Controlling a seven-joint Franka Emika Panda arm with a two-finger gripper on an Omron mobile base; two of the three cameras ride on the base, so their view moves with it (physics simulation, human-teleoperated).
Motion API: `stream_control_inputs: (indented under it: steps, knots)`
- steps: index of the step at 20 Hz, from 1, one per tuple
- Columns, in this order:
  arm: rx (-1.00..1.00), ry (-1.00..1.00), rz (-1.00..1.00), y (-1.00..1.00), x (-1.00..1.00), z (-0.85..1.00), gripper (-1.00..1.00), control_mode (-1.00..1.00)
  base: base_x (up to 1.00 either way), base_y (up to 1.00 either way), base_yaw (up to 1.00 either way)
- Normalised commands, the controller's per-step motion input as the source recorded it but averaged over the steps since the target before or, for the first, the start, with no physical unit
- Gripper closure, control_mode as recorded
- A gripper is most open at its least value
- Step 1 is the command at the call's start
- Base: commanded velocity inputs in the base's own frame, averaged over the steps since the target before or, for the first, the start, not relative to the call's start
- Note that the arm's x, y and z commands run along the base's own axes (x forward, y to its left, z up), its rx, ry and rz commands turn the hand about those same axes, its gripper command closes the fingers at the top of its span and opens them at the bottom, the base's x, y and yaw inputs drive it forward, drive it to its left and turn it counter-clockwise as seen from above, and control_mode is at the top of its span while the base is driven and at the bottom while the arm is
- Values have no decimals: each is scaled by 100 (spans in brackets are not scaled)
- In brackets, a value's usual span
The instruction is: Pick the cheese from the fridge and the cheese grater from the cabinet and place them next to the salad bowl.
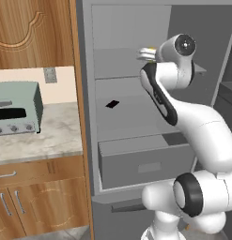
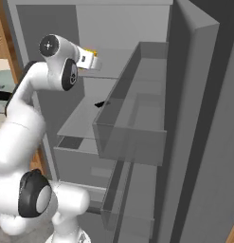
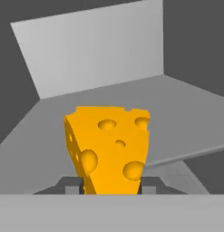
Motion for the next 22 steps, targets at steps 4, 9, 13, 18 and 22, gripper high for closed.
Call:
stream_control_inputs:
  steps: [4, 9, 13, 18, 22]
  knots:
    - [1, 10, 3, 0, -100, 10, 100, -100, 0, 0, 0]
    - [0, 15, 3, 0, -100, 30, 100, -100, 0, 0, 0]
    - [0, -2, 1, 0, -100, 15, 100, -100, 0, 0, 0]
    - [0, -27, 0, 0, -99, -6, 100, -100, 0, 0, 0]
    - [0, 2, 0, 0, -99, 0, 100, -100, 0, 0, 0]
